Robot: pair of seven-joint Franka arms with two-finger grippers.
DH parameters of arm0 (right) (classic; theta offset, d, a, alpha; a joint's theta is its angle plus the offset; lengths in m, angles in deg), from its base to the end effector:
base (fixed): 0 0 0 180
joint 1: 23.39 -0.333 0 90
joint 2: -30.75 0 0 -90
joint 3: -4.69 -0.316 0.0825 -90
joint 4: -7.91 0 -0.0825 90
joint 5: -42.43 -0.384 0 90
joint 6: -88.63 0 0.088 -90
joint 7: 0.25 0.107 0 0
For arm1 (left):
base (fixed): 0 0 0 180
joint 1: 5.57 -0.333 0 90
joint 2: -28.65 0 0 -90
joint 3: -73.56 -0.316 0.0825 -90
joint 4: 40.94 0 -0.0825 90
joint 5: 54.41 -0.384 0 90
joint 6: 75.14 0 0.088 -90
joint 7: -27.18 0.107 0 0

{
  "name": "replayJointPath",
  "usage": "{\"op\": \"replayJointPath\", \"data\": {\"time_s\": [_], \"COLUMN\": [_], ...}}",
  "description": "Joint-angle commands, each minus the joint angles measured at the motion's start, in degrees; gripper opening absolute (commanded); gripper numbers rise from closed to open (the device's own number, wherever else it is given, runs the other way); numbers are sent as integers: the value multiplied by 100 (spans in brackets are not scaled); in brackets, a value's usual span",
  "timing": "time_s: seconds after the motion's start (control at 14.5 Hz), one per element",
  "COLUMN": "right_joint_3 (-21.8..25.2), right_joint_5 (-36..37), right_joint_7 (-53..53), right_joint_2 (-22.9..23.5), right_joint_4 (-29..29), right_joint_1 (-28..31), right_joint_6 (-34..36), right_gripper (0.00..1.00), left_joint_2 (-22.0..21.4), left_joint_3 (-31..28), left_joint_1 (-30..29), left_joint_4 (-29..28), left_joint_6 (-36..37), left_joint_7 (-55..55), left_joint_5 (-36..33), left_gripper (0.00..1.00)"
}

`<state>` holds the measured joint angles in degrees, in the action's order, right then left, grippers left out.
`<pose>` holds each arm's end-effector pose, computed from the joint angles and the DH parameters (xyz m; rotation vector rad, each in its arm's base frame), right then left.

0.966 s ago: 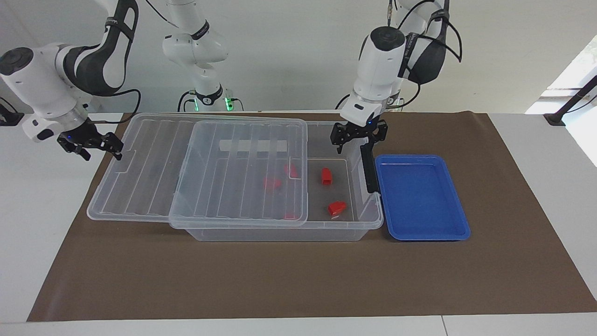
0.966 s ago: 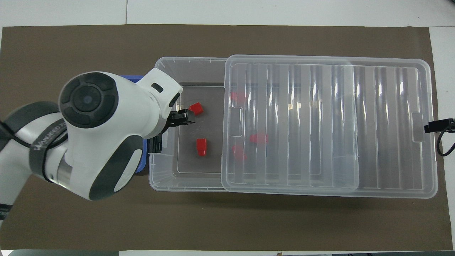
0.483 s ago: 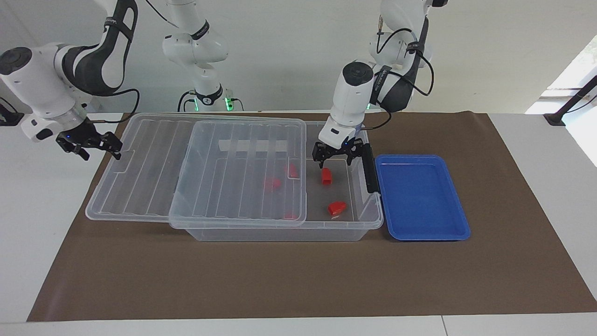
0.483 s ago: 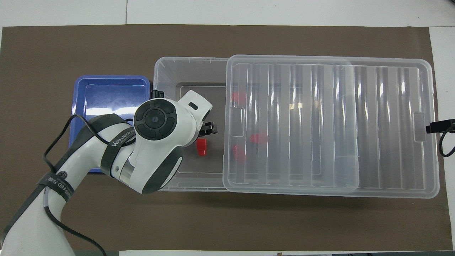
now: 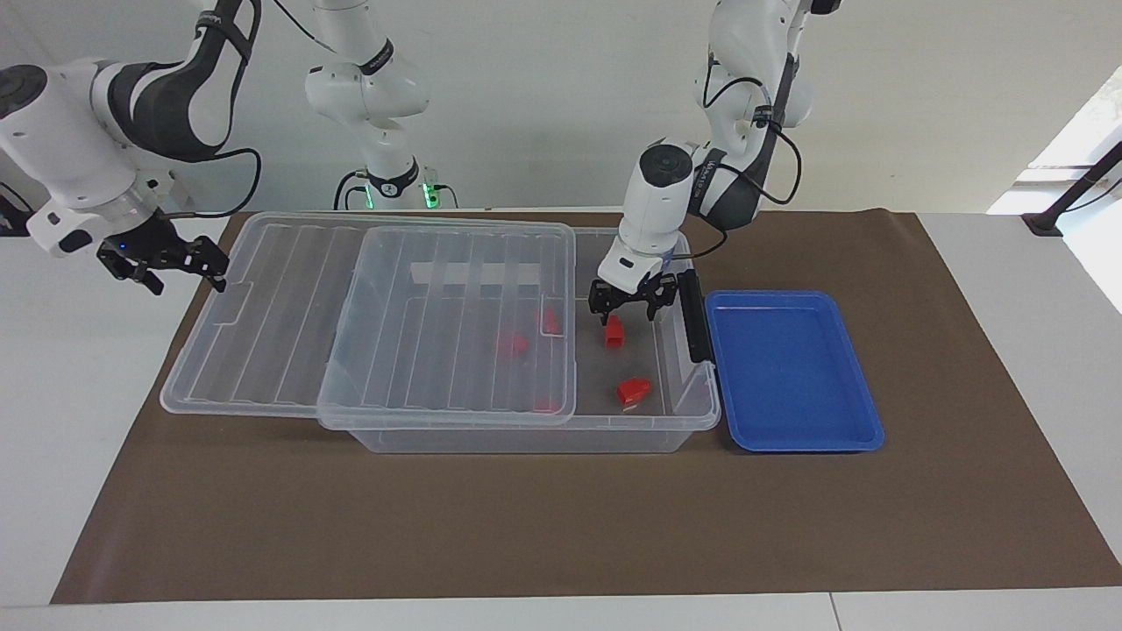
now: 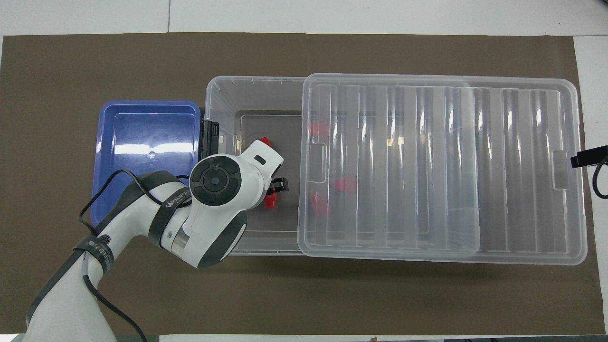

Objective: Place red block in blue tray from box
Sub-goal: 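Lower the left gripper and grasp the red block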

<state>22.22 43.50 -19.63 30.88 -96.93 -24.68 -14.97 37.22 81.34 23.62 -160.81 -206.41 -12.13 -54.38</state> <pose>0.5381 -0.1582 0.5203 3.1293 0.0930 -0.0445 0.4593 -0.3441 0.3573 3.0931 0.0668 0.0422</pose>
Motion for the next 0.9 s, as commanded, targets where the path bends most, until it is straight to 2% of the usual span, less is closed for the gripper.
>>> {"op": "replayJointPath", "data": {"time_s": [0.0,0.21,0.28,0.34,0.48,0.55,0.62,0.69,0.83], "right_joint_3": [-301,-521,-653,-689,-689,-698,-698,-698,-707], "right_joint_5": [-9,-89,-89,-98,-98,-98,-98,-98,-107], "right_joint_7": [258,259,277,320,452,487,540,549,567], "right_joint_2": [241,251,216,189,233,233,233,233,233], "right_joint_4": [847,1167,1185,1185,1334,1335,1335,1335,1343], "right_joint_1": [23,6,6,-29,-100,-100,-91,-65,-65], "right_joint_6": [863,1351,1456,1483,1597,1659,1668,1659,1703], "right_gripper": [100,100,100,100,100,100,100,100,100], "left_joint_2": [205,206,215,224,250,250,250,242,242], "left_joint_3": [-76,-75,-75,-84,-84,-84,-76,-75,-84], "left_joint_1": [227,228,219,219,219,219,227,228,271], "left_joint_4": [-212,-300,-344,-379,-406,-406,-406,-406,-397], "left_joint_6": [-493,-688,-793,-899,-979,-979,-961,-935,-873], "left_joint_7": [-103,-95,-95,-95,-104,-112,-217,-383,-464], "left_joint_5": [-29,-29,-29,-29,-29,-29,-29,-29,-29], "left_gripper": [91,87,81,79,67,51,15,0,0]}}
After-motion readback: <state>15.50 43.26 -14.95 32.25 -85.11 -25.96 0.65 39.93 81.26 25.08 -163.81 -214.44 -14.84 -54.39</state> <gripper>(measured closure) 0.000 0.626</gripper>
